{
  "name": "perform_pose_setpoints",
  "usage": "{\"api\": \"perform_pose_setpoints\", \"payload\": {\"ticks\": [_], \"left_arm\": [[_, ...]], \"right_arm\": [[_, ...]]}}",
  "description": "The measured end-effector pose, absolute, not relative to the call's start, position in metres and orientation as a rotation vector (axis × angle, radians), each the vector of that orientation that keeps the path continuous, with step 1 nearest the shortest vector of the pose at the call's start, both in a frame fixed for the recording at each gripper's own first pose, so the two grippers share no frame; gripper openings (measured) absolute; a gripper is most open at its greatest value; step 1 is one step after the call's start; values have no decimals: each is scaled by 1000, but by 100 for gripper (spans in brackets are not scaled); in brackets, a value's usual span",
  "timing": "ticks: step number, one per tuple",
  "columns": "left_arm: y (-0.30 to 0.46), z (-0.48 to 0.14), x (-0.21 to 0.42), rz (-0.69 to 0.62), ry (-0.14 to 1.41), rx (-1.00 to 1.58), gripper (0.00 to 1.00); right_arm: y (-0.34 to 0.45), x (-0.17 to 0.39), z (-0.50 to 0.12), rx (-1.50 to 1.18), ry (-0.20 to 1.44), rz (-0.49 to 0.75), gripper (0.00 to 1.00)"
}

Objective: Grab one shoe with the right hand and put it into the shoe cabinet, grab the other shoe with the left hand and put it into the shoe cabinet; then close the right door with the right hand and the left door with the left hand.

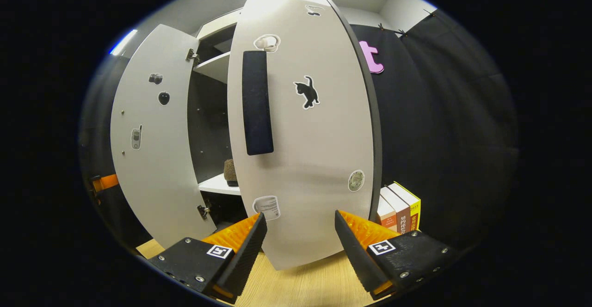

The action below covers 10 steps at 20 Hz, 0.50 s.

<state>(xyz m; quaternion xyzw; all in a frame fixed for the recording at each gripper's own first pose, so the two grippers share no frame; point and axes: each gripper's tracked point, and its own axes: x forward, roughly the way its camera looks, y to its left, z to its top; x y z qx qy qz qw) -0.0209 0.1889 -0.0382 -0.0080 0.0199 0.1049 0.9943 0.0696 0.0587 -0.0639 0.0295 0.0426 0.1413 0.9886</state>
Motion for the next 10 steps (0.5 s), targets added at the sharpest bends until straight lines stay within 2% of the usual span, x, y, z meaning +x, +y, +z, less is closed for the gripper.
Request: {"api": "perform_pose_setpoints", "payload": {"ticks": [3, 5, 8, 10], "left_arm": [[189, -44, 0, 181, 54, -27, 94], [183, -49, 13, 142, 66, -24, 99], [176, -52, 21, 117, 73, -7, 94], [178, -51, 22, 124, 73, 8, 96]], "right_arm": [[60, 69, -61, 71, 81, 287, 92], [60, 69, -59, 76, 78, 285, 92], [57, 69, -59, 76, 74, 274, 92], [54, 69, -59, 76, 76, 264, 92]]}}
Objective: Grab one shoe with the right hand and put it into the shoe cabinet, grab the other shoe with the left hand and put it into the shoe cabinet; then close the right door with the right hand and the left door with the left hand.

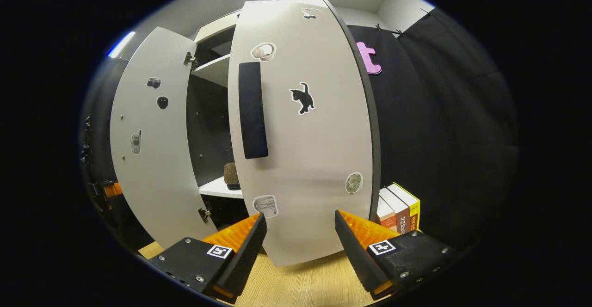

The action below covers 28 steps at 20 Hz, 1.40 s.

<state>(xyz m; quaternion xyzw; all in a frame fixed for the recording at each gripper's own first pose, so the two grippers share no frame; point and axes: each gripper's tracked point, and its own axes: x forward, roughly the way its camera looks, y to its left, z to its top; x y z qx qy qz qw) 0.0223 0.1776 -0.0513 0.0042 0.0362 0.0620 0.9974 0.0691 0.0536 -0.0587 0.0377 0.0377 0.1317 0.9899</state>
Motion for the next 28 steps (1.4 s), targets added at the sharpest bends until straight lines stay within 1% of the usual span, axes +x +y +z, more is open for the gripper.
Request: {"api": "perform_pose_setpoints", "payload": {"ticks": [1, 2, 3, 5, 6, 7, 8, 11, 12, 13, 14, 15, 16, 17, 18, 19, 20, 22, 23, 28], "left_arm": [[176, -53, 23, 122, 75, 1, 99], [175, -54, 24, 119, 75, -13, 99], [172, -54, 25, 108, 81, -24, 96], [163, -54, 25, 85, 82, -16, 97], [156, -53, 25, 70, 81, -2, 94], [147, -53, 28, 50, 81, 6, 94], [135, -55, 31, 21, 85, 1, 96], [101, -60, 39, -57, 97, -35, 96], [91, -61, 42, -76, 98, -39, 94], [82, -59, 44, -92, 97, -34, 96], [74, -59, 48, -104, 93, -23, 94], [67, -57, 51, -116, 90, -11, 94], [61, -57, 56, -126, 86, -2, 97], [57, -58, 61, -135, 82, 0, 96], [53, -59, 65, -144, 81, -5, 99], [49, -60, 69, -153, 85, -18, 94], [43, -63, 73, -164, 87, -36, 99], [31, -66, 81, -185, 93, -57, 94], [28, -67, 87, -187, 93, -54, 96], [-5, -71, 120, -194, 93, -30, 94]], "right_arm": [[51, 70, -59, 76, 78, 258, 92], [50, 70, -60, 77, 80, 255, 92], [49, 71, -61, 78, 83, 251, 92], [46, 68, -61, 79, 81, 246, 92], [46, 68, -61, 80, 82, 246, 92], [46, 68, -61, 81, 82, 247, 92], [47, 68, -61, 82, 82, 249, 92], [50, 65, -61, 86, 80, 260, 92], [50, 64, -60, 81, 76, 261, 92], [49, 64, -59, 74, 71, 261, 92], [48, 63, -58, 70, 67, 262, 92], [48, 62, -58, 69, 63, 261, 92], [47, 60, -56, 70, 60, 261, 92], [46, 60, -55, 73, 57, 259, 92], [44, 59, -55, 77, 54, 256, 92], [42, 58, -55, 81, 54, 252, 92], [40, 56, -55, 83, 53, 247, 92], [34, 54, -54, 85, 50, 233, 92], [31, 52, -54, 84, 48, 225, 92], [10, 44, -52, 89, 39, 174, 92]]}}
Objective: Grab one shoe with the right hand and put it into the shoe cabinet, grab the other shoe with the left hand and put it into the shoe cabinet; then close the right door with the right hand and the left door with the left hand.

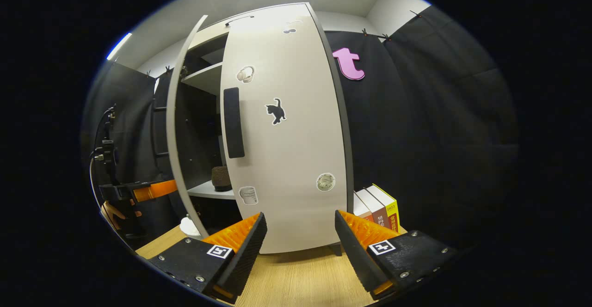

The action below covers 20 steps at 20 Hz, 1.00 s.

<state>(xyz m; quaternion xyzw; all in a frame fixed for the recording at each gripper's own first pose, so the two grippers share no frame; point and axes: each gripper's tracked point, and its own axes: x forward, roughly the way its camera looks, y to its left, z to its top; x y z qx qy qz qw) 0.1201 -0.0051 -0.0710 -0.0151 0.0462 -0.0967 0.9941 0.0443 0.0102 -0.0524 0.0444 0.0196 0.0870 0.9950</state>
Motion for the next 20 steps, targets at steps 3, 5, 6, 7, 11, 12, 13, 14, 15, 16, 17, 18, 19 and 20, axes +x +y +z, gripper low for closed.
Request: {"api": "perform_pose_setpoints", "payload": {"ticks": [3, 5, 6, 7, 11, 12, 13, 14, 15, 16, 17, 18, 19, 20], "left_arm": [[-20, -77, 129, -188, 110, -23, 94], [-20, -74, 136, -171, 92, -22, 95], [-18, -74, 140, -160, 91, -27, 94], [-18, -76, 143, -156, 93, -37, 99], [-24, -76, 150, -133, 91, -18, 97], [-31, -78, 153, -124, 87, -3, 94], [-35, -78, 155, -116, 86, 8, 94], [-37, -80, 157, -108, 86, 13, 94], [-38, -81, 158, -102, 88, 14, 97], [-35, -81, 160, -97, 91, 13, 97], [-35, -81, 160, -92, 98, 12, 99], [-34, -81, 160, -85, 106, 10, 94], [-33, -79, 158, -81, 112, 7, 99], [-32, -75, 155, -83, 107, 1, 99]], "right_arm": [[0, 39, -51, 87, 36, 150, 92], [-8, 36, -51, 79, 33, 134, 92], [-10, 35, -51, 78, 35, 129, 92], [-11, 35, -51, 80, 38, 126, 92], [-14, 34, -52, 81, 43, 118, 92], [-14, 36, -53, 82, 44, 117, 92], [-14, 37, -53, 81, 45, 116, 92], [-14, 39, -52, 80, 46, 115, 92], [-14, 40, -51, 80, 47, 114, 92], [-14, 42, -50, 82, 49, 113, 92], [-14, 43, -49, 84, 52, 112, 92], [-14, 45, -47, 86, 54, 110, 92], [-14, 47, -44, 86, 53, 110, 92], [-14, 48, -40, 83, 51, 110, 92]]}}
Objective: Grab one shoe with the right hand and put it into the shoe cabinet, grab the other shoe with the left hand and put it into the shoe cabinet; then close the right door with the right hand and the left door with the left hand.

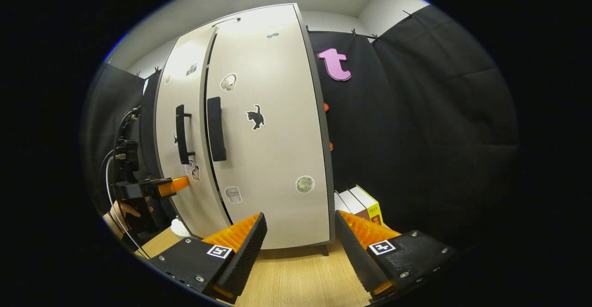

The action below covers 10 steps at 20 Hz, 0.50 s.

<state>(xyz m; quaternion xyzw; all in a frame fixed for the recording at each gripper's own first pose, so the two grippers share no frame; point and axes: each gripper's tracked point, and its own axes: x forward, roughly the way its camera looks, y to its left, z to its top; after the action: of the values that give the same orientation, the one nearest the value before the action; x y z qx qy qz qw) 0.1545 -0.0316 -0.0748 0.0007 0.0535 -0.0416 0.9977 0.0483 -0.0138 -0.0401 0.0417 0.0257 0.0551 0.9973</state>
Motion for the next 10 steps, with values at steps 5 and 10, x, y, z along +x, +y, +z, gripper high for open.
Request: {"api": "perform_pose_setpoints", "payload": {"ticks": [5, 10], "left_arm": [[-10, -41, 110, -74, 88, -8, 96], [28, -1, 63, -29, 95, -42, 97]], "right_arm": [[-24, 48, -22, 37, 61, 82, 92], [-19, 39, 11, 28, 39, 93, 92]]}}
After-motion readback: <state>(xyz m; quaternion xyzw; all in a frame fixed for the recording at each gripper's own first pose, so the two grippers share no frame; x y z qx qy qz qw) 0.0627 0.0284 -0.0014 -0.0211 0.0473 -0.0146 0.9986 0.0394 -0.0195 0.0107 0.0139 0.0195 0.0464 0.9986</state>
